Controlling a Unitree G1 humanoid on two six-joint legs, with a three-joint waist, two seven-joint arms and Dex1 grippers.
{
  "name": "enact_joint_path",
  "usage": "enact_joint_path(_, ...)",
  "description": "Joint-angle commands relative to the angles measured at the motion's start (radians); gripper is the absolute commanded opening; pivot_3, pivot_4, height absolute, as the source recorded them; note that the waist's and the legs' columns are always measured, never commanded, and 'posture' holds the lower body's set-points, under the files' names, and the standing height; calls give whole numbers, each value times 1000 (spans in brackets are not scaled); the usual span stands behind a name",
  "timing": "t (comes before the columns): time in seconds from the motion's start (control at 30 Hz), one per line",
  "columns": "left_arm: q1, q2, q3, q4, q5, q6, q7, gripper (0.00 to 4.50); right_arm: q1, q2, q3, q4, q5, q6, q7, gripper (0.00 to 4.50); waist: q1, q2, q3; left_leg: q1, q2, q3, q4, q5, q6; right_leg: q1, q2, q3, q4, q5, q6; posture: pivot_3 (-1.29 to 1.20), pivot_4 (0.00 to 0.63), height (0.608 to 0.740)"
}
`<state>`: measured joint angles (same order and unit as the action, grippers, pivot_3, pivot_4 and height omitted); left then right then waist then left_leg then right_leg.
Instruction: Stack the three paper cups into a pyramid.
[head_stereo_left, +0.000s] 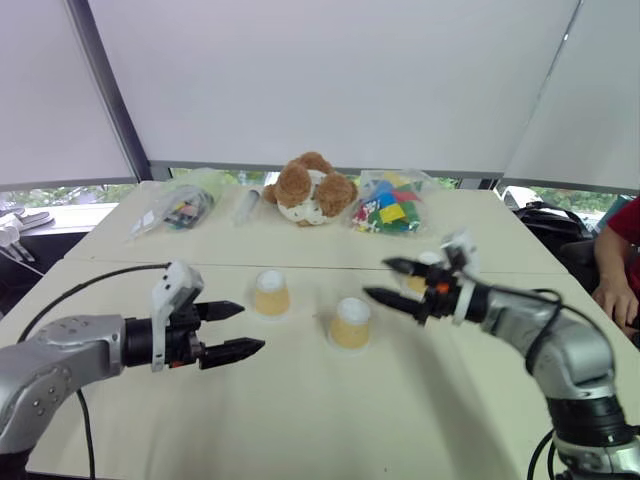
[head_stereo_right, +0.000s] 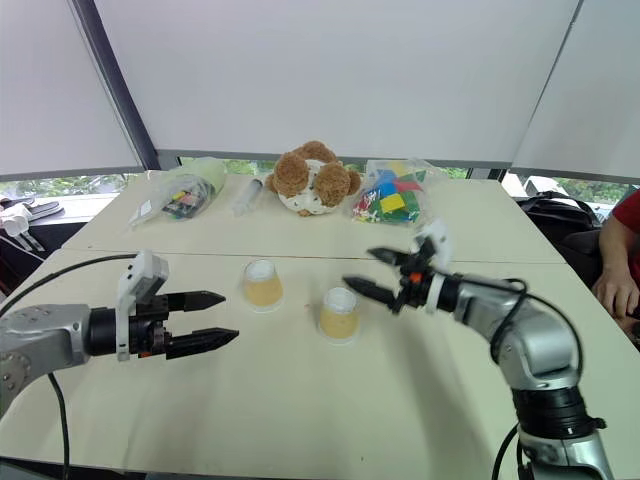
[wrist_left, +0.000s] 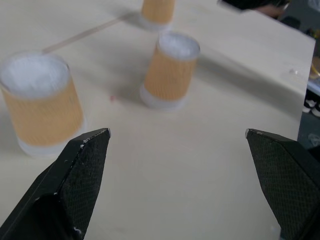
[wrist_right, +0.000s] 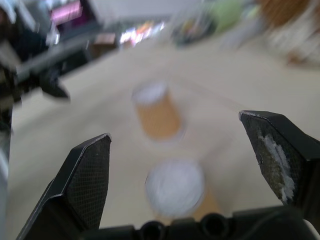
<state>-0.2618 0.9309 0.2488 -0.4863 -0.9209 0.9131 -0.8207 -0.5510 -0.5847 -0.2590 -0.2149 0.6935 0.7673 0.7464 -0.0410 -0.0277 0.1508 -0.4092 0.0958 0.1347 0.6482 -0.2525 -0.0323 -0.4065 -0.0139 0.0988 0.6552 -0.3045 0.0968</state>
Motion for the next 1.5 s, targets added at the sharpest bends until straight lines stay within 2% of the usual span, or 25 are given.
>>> enact_joint_path(0.03, -46, -11, -36, -7, 15, -27, -14, 4500, -37, -3, -38, 142, -95, -95, -103, 4465, -2, -1, -1, 0, 0, 0, 0, 0, 0, 0, 0, 0, 0, 0, 0, 0, 150, 740)
enact_joint_path(0.13, -74, -25, -69, -25, 16, -23, -12, 4500, -76, 2, 67, 377, -303, -317, -144, 4465, -6, -1, -1, 0, 0, 0, 0, 0, 0, 0, 0, 0, 0, 0, 0, 0, 150, 740)
enact_joint_path(0.43, -83, -32, -59, -60, -11, 4, 11, 4500, -221, 56, 117, 844, -455, -663, -153, 4465, -24, 4, 3, -1, 0, 0, -1, 3, -5, -2, 1, 1, 0, 1, 2, 0, 150, 740)
enact_joint_path(0.77, -42, -24, -56, -67, -10, -2, 22, 4500, -264, 80, 107, 1016, -470, -749, -119, 4465, -29, 4, 3, 0, 0, 0, -1, 4, -7, -1, 1, 1, 1, 1, 2, 0, 150, 740)
enact_joint_path(0.87, -32, -21, -55, -65, -5, -7, 17, 4500, -266, 86, 102, 1021, -467, -752, -113, 3584, -29, 5, 3, 0, 0, 0, -1, 4, -7, -1, 1, 1, 1, 1, 2, 0, 150, 740)
enact_joint_path(0.93, -26, -19, -54, -65, -3, -9, 15, 4500, -265, 88, 99, 1017, -465, -752, -111, 2541, -28, 4, 3, 0, 0, 0, -1, 4, -8, -1, 1, 1, 1, 1, 2, 0, 150, 740)
enact_joint_path(0.97, -23, -17, -53, -65, -2, -9, 13, 4500, -264, 89, 97, 1015, -464, -752, -111, 2257, -28, 4, 3, 0, 0, 0, -1, 5, -8, -1, 1, 1, 1, 1, 2, 0, 150, 740)
enact_joint_path(1.03, -18, -15, -53, -63, 0, -11, 10, 4500, -266, 89, 90, 1011, -457, -749, -110, 2248, -28, 4, 3, 0, 0, 0, -1, 5, -8, -1, 1, 1, 1, 1, 2, 0, 150, 740)
enact_joint_path(1.13, -1, -7, -52, -56, 14, -22, -3, 4500, -246, 76, 68, 934, -428, -719, -95, 2248, -29, 5, 3, 0, 0, 0, -1, 5, -8, -1, 1, 1, 2, 1, 2, 0, 150, 740)
enact_joint_path(1.23, 13, -1, -51, -39, 31, -34, -22, 4500, -103, 16, 77, 612, -353, -583, 21, 2248, -22, 5, 3, 0, 0, 0, -1, 5, -8, -1, 1, 1, 2, 0, 2, 0, 150, 740)
enact_joint_path(1.33, 8, -1, -69, -11, 52, -47, -45, 4500, 75, -53, 82, 283, -280, -427, 67, 2248, -7, 5, 3, 0, 0, -1, -2, 5, -8, -1, 1, 0, 3, -1, 4, 0, 150, 740)
enact_joint_path(1.5, -27, -6, -116, 41, 94, -70, -92, 4500, 277, -90, 74, -13, -214, -287, 53, 2248, -3, 5, 3, 2, 0, -1, 0, 3, -5, 1, 1, 0, 4, -1, 3, 0, 150, 740)
